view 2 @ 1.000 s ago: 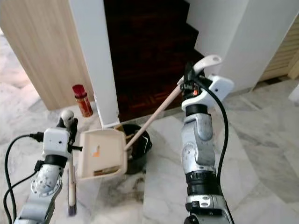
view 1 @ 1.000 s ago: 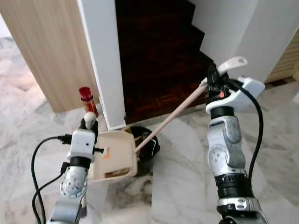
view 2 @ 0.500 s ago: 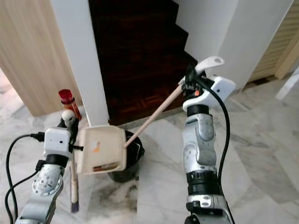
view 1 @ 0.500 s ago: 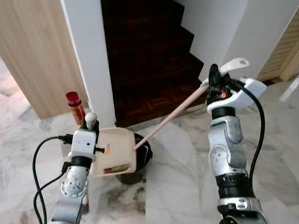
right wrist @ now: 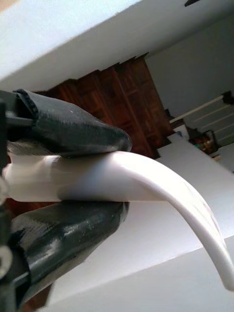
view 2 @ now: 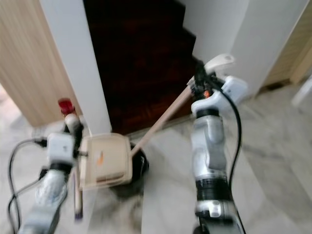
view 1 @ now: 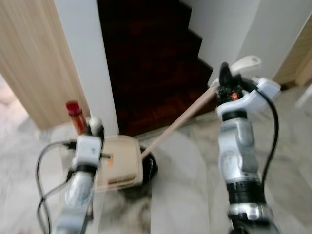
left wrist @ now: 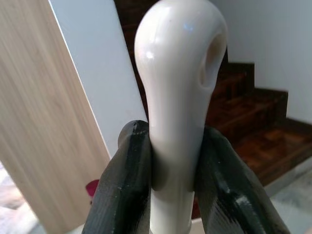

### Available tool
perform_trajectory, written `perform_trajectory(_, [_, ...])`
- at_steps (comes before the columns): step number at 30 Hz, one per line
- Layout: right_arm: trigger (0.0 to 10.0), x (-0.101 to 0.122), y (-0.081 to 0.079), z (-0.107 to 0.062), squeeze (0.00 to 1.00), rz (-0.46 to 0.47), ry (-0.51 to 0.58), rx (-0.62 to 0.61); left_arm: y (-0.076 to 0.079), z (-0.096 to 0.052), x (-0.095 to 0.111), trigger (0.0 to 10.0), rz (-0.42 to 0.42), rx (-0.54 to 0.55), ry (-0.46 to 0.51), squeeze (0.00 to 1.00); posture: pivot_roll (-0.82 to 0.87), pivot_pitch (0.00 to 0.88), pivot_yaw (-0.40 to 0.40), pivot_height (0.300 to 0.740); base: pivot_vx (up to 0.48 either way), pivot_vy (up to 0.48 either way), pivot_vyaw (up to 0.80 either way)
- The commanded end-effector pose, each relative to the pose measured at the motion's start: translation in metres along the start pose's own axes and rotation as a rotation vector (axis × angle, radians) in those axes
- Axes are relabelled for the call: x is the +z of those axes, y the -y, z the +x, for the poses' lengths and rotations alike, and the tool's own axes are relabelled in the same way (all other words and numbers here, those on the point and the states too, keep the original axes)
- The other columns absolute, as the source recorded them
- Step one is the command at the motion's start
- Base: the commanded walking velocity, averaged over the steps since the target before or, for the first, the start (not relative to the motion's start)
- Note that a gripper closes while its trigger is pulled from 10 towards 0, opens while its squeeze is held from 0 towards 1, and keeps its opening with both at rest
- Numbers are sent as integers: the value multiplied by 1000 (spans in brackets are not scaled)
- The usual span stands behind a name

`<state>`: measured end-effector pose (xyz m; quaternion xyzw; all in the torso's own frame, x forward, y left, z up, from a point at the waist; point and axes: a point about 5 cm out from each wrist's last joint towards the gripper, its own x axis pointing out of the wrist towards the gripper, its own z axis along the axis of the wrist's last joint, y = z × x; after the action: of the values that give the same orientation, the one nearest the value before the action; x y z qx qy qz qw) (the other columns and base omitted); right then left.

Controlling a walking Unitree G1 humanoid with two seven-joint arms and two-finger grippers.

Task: Sweep floor

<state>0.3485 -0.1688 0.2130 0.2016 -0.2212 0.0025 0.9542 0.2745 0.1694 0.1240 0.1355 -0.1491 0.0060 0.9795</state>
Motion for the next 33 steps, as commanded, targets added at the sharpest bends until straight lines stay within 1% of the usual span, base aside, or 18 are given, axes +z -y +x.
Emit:
perform_trajectory(1, [10000, 15, -14, 7, 0, 28, 76, 37, -4, 4, 9, 10000, 22, 4, 52, 0, 73, 17, -31, 740, 296, 0, 0])
perform_trajectory(8, [10000, 21, -18, 10, 0, 34, 100, 45, -4, 4, 10, 10000, 23, 5, 53, 0, 73, 17, -31, 740, 295, 0, 0])
perform_trajectory(12, [10000, 29, -24, 14, 0, 30, 139, 62, -4, 4, 9, 10000, 21, 4, 53, 0, 73, 17, -31, 740, 293, 0, 0])
perform_trajectory(17, [10000, 32, -31, 17, 0, 14, 155, 94, -4, 4, 10, 10000, 21, 4, 58, 0, 69, 18, -29, 740, 293, 0, 0])
perform_trajectory(19, [10000, 34, -37, 19, 0, 15, 169, 113, -4, 4, 11, 10000, 18, 11, 66, 0, 70, 18, -30, 740, 0, 0, 0])
perform_trajectory(21, [10000, 35, -38, 20, 0, 15, 174, 118, -4, 4, 11, 10000, 17, 11, 67, 0, 70, 18, -30, 740, 0, 0, 0])
perform_trajectory(25, [10000, 39, -47, 21, 0, -35, 204, 162, -4, 4, 11, 10000, 16, 8, 68, 0, 69, 18, -30, 740, 0, 0, 0])
perform_trajectory(27, [10000, 43, -54, 21, 0, -74, 240, 191, -3, 4, 11, 10000, 15, 5, 68, 0, 69, 18, -31, 740, 0, 0, 0])
perform_trajectory(30, [10000, 46, -57, 19, 0, -125, 271, 204, -3, 4, 11, 10000, 14, 4, 68, 0, 68, 18, -31, 740, 0, 0, 0])
perform_trajectory(31, [10000, 47, -59, 18, 0, -159, 286, 216, -2, 4, 11, 10000, 15, 3, 67, 0, 68, 18, -32, 740, 0, 0, 0])
perform_trajectory(33, [10000, 48, -61, 16, 0, -178, 296, 231, -2, 3, 10, 10000, 15, 2, 67, 0, 68, 18, -32, 740, 0, 0, 0])
